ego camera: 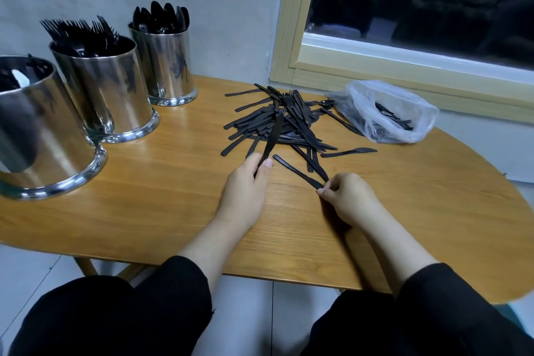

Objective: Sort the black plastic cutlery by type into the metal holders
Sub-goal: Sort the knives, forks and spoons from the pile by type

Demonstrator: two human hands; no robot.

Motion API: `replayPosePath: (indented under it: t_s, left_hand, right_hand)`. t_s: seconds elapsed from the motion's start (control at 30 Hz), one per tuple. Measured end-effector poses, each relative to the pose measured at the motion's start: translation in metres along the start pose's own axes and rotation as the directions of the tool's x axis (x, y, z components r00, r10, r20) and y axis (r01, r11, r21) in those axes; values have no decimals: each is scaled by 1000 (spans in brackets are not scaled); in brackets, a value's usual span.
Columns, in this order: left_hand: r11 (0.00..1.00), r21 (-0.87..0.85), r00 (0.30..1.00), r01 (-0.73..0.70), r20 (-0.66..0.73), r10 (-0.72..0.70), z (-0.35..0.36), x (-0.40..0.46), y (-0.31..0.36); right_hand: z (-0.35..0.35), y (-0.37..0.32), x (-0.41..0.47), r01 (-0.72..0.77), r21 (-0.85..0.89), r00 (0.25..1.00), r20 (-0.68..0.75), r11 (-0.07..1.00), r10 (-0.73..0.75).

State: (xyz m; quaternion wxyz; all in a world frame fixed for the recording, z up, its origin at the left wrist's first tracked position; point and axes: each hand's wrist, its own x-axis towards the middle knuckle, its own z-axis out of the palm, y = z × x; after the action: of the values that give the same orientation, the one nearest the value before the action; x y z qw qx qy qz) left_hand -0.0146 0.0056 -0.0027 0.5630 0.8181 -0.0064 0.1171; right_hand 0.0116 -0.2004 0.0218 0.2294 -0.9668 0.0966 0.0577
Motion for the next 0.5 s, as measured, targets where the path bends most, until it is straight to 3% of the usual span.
replayPosePath:
  t_s: [0.2,0.4,0.5]
  left_hand:
    - [1000,-11,999,8,44,-7,0,-2,2]
    - [1000,-23,999,18,51,-17,0,-1,0]
    - [1000,19,1000,-25,17,25,0,-3,2]
  right_hand:
    - [1,4,-6,28,75,996,-88,997,-21]
    - [-7,-5,1,-47,15,998,34,999,47]
    - [-10,-5,-2,-7,54,999,48,999,4]
